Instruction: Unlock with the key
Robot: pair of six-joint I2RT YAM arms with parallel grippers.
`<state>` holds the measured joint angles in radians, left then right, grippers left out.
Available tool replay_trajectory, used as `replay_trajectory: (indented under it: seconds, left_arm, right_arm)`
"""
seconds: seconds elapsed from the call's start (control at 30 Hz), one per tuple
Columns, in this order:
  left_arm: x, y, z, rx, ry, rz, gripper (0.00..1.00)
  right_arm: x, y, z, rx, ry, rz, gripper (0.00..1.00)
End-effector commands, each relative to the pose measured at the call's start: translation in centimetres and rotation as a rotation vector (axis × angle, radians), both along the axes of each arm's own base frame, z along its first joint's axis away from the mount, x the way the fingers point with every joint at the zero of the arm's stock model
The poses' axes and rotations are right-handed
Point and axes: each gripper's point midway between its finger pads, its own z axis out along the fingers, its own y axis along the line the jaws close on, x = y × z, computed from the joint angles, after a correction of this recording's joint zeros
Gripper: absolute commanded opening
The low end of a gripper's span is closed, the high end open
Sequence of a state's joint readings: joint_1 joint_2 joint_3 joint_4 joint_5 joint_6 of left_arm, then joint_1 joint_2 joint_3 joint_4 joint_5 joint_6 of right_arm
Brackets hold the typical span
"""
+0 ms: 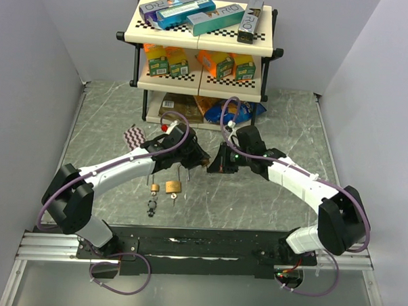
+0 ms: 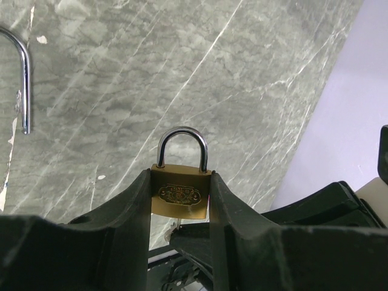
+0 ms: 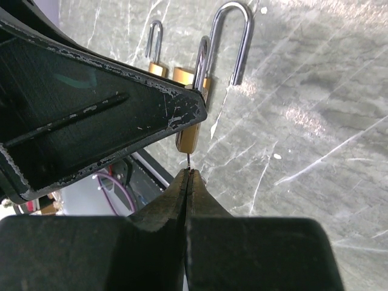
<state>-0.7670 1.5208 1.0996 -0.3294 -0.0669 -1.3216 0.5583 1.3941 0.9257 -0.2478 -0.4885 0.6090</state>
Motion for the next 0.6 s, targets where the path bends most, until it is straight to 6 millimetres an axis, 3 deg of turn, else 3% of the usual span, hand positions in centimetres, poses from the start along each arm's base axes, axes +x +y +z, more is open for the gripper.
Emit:
replay_trajectory:
  seconds: [0.0,0.57]
  left_arm:
    - [-1.6,-2.3,2.8,-0.123,0.011,-0.063,0.01]
    - [-1.5,-2.7,3.3,-0.124,0.000,-0.085,0.01]
  right_arm:
    - [4.9,1.4,4.2,0.069,-0.204,-0.082,0.00]
    - [7.4,1.5,6.9,0.069,-0.312,-0.110,0.00]
